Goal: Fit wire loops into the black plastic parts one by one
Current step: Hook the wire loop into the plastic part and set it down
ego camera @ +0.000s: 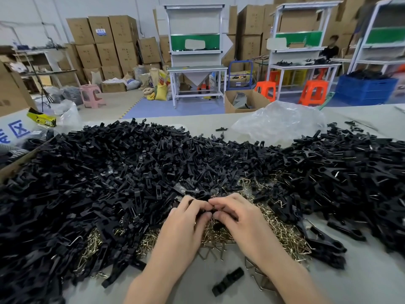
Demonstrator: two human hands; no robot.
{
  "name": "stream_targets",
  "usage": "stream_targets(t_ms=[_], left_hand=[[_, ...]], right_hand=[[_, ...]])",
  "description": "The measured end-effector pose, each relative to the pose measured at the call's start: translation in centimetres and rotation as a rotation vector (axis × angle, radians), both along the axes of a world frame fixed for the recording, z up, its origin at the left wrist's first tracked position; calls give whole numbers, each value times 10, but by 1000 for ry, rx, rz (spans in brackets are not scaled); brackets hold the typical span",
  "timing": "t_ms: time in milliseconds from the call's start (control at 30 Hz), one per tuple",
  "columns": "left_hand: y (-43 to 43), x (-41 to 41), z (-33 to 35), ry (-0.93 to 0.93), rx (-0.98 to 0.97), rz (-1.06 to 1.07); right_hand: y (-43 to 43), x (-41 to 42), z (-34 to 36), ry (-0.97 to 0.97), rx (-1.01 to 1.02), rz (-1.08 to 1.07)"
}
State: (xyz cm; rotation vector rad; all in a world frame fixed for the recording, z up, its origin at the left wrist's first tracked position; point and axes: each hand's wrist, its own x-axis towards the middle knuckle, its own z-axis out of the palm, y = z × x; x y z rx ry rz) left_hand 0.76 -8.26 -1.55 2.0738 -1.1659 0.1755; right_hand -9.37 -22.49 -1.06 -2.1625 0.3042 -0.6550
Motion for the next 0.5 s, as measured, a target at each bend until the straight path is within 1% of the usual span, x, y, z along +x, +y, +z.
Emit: stream_targets(t_ms=[133,233,300,400,500], left_hand=[[-1,0,-1,6,-41,16],[-1,-1,3,35,-98,87],[-1,0,6,103,-167,133],[0,-1,8,236,-275,118],[-1,-4,12,359,-335,109]], right_hand=[[2,0,-1,106,-46,0],[3,-1,1,106,-18,-29],[3,-2,3,73,40,-53],[1,-4,7,8,146,-89],[0,-5,12,-32,344,-24]])
